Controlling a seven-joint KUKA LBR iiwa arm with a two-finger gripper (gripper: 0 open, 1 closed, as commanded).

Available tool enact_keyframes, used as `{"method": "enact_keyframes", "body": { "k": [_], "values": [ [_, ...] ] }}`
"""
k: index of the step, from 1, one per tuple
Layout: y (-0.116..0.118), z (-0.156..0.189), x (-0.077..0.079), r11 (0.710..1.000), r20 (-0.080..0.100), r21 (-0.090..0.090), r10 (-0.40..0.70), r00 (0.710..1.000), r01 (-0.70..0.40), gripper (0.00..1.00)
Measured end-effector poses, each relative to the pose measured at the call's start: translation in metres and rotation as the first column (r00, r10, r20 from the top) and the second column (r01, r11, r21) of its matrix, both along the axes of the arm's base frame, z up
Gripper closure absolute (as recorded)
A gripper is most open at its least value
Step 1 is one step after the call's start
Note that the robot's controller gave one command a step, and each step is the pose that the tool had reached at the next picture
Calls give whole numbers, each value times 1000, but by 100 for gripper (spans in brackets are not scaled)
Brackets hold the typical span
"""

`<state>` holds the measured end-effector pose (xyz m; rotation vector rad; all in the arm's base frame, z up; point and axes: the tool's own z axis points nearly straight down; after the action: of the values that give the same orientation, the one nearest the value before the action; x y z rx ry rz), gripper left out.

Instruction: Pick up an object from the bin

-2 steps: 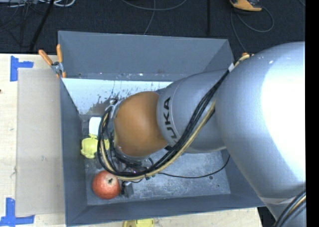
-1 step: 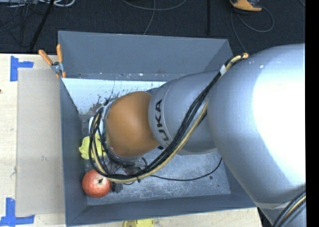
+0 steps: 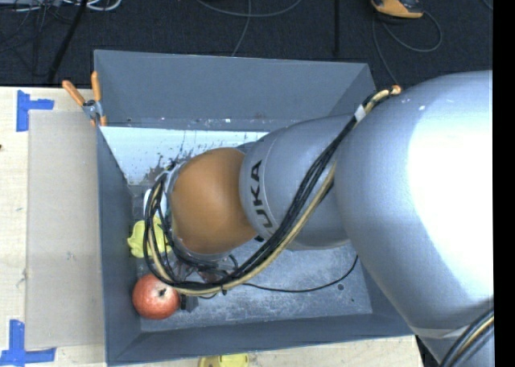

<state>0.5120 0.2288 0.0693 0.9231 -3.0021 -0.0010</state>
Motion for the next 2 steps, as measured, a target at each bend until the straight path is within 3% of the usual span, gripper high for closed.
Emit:
{"method": "enact_keyframes", "body": {
  "k": [1,2],
  "values": [
    [0,1,0,1000,0,0,1,1000,-1,100],
    [5,56,10,983,-3,-1,182,983,-182,100]
  ]
}}
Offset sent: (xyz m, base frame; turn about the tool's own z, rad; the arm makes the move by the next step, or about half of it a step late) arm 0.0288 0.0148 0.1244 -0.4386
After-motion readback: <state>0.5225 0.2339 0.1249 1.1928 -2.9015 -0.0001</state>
